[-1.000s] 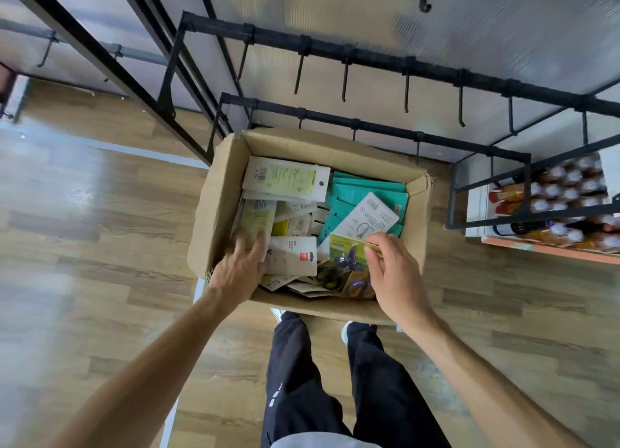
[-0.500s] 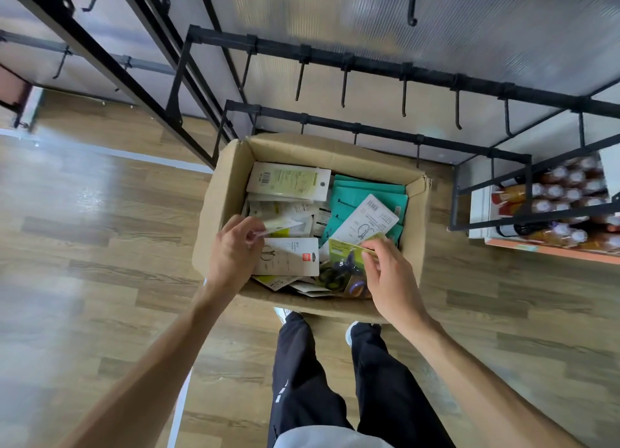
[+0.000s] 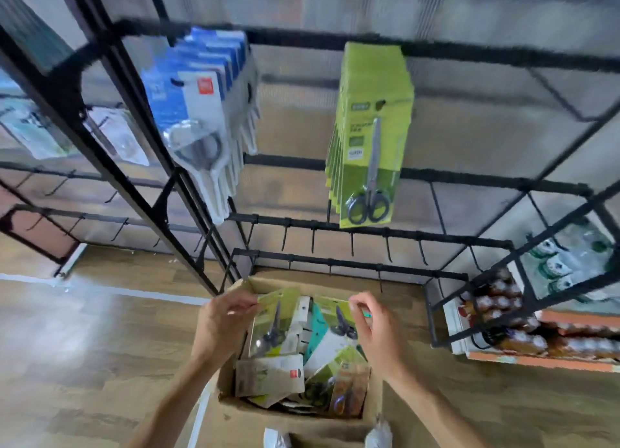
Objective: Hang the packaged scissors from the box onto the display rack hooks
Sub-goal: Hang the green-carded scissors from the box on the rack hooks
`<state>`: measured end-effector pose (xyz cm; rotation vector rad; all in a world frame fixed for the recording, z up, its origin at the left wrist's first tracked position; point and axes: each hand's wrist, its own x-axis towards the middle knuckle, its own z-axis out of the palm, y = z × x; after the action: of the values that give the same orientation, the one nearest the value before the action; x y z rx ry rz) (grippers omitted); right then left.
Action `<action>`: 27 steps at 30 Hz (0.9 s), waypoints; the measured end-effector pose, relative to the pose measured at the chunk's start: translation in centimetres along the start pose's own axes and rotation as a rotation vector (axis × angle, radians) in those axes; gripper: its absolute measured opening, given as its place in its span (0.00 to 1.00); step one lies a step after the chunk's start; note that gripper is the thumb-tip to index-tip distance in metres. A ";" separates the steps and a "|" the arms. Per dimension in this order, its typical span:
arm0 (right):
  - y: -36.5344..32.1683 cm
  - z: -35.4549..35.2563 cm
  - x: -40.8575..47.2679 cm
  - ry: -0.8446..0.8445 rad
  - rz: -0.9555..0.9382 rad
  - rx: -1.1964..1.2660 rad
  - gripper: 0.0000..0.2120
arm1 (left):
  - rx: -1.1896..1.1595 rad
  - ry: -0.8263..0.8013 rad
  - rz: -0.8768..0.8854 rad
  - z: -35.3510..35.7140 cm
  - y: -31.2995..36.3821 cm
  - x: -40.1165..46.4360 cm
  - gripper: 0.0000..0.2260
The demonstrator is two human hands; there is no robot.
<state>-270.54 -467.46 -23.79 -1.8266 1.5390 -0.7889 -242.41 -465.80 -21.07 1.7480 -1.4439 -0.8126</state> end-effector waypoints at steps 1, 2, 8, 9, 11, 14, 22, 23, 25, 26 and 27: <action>-0.7 -1.4 0.5 0.021 -0.052 -0.039 0.07 | -0.001 -0.005 0.044 -0.4 1.5 0.6 0.12; -1.7 -3.0 1.0 0.048 -0.108 -0.077 0.04 | -0.001 -0.005 0.093 -0.7 2.8 1.2 0.11; -8.9 -12.8 3.5 0.073 -0.329 -0.118 0.08 | 0.017 0.026 0.315 -3.6 10.1 3.8 0.14; -10.3 -14.4 4.3 0.080 -0.360 -0.080 0.07 | 0.025 0.043 0.350 -4.3 11.5 4.1 0.12; -13.3 -17.3 6.3 0.108 -0.374 0.032 0.05 | 0.023 0.064 0.428 -5.6 14.1 4.7 0.11; -16.8 -20.3 10.2 0.178 -0.396 0.109 0.04 | 0.030 0.086 0.546 -7.2 17.1 5.3 0.09; -18.2 -19.5 17.0 0.283 -0.314 -0.004 0.03 | 0.081 0.147 0.577 -9.1 19.3 5.7 0.09; -18.3 -19.4 17.0 0.296 -0.316 -0.013 0.03 | 0.076 0.158 0.566 -9.3 19.2 5.6 0.10; -18.2 -19.6 16.8 0.316 -0.314 -0.021 0.03 | 0.073 0.175 0.551 -9.5 19.1 5.4 0.10; -18.0 -19.7 16.7 0.322 -0.307 -0.025 0.03 | 0.076 0.177 0.544 -9.5 19.1 5.3 0.10; -17.8 -19.8 16.6 0.328 -0.301 -0.026 0.03 | 0.078 0.175 0.540 -9.5 19.0 5.2 0.10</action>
<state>-272.38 -483.09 3.42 -2.0548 1.4875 -1.2681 -243.76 -471.83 -0.05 1.3399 -1.7276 -0.3132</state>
